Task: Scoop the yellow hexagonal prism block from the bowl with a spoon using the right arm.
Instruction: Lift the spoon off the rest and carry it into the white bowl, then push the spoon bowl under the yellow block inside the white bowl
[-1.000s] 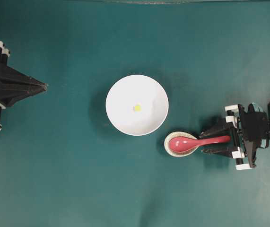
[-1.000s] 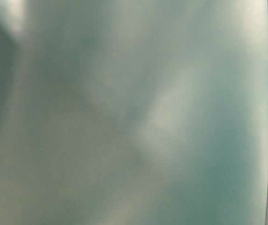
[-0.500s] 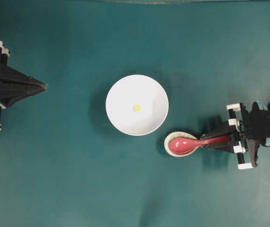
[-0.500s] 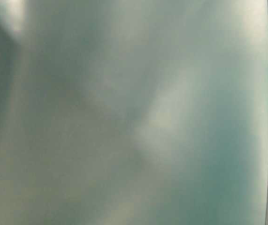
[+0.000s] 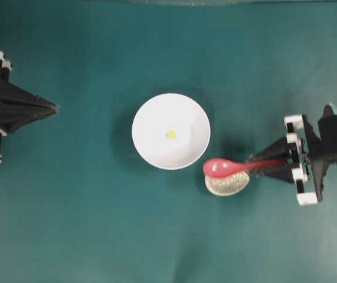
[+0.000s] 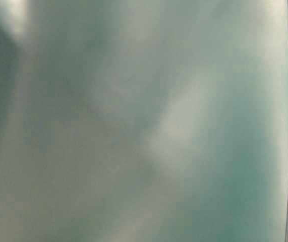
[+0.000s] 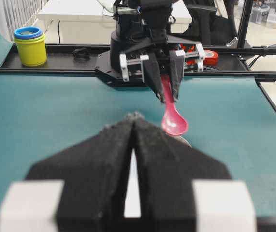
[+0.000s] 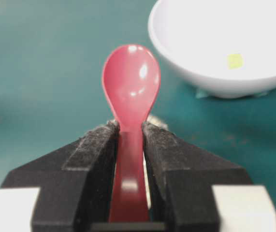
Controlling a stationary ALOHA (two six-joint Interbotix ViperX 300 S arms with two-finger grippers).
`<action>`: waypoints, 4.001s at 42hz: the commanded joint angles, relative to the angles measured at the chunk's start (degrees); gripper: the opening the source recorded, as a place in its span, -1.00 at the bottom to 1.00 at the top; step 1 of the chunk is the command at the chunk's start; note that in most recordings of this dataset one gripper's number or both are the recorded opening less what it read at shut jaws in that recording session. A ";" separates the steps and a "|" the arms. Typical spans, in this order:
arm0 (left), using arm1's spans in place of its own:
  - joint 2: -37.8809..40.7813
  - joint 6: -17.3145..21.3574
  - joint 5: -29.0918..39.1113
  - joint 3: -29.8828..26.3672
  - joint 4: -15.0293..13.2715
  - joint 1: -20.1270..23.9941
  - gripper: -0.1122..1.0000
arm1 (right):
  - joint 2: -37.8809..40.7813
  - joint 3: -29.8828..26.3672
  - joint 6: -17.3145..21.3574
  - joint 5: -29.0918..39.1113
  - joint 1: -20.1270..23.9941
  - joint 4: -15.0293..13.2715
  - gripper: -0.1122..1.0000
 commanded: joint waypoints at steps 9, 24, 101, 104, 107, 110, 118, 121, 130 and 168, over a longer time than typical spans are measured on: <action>0.35 0.18 -0.35 -1.05 0.18 -0.09 -0.81 | -9.67 -8.44 -4.83 23.55 -8.61 0.00 -0.38; 0.53 0.53 -0.18 -1.05 0.18 -0.09 -0.81 | -8.70 -22.32 -6.77 50.36 -18.37 -1.58 -0.38; 0.62 0.44 0.00 -0.97 0.26 -0.09 -0.81 | 17.49 -47.20 -6.59 74.18 -21.09 -6.50 -0.38; 0.62 0.53 0.00 -0.97 0.26 -0.09 -0.81 | 17.58 -47.11 -6.59 72.51 -21.18 -6.50 -0.38; 0.53 0.53 0.00 -0.97 0.18 -0.09 -0.81 | 17.58 -47.20 -6.59 70.75 -21.18 -6.50 -0.38; 0.62 0.53 0.00 -0.97 0.18 -0.09 -0.81 | 17.58 -47.20 -6.59 68.82 -21.18 -6.50 -0.38; 0.53 0.53 0.00 -0.97 0.26 -0.09 -0.81 | 17.58 -47.20 -6.59 64.16 -21.18 -6.59 -0.38; 0.44 0.53 0.00 -0.97 0.26 -0.09 -0.81 | 17.58 -47.20 -6.59 62.49 -21.09 -6.50 -0.38; 0.26 0.53 0.00 -0.97 0.26 -0.09 -0.81 | 17.67 -47.11 -6.59 60.73 -21.18 -6.59 -0.38; 0.35 0.53 0.00 -0.97 0.26 -0.09 -0.81 | 17.58 -46.76 -6.59 59.77 -21.27 -6.86 -0.38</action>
